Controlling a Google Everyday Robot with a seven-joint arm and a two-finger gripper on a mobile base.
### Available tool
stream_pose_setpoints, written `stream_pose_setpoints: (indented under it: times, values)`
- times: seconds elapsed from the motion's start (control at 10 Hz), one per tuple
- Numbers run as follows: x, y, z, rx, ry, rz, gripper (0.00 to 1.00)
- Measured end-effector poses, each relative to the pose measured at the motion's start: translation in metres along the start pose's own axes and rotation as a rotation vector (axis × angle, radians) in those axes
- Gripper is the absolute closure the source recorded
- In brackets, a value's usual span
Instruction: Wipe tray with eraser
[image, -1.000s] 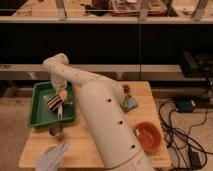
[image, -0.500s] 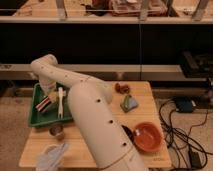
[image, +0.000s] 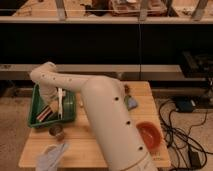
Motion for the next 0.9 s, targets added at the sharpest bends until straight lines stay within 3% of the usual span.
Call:
stream_pose_setpoints:
  times: [0.3, 0.7, 0.9]
  values:
    - [0.041, 0.018, -0.011, 0.002, 0.030, 0.072, 1.00]
    - [0.096, -0.022, -0.012, 0.011, 0.064, 0.126, 1.00]
    - [0.104, -0.047, -0.009, 0.025, 0.073, 0.129, 1.00]
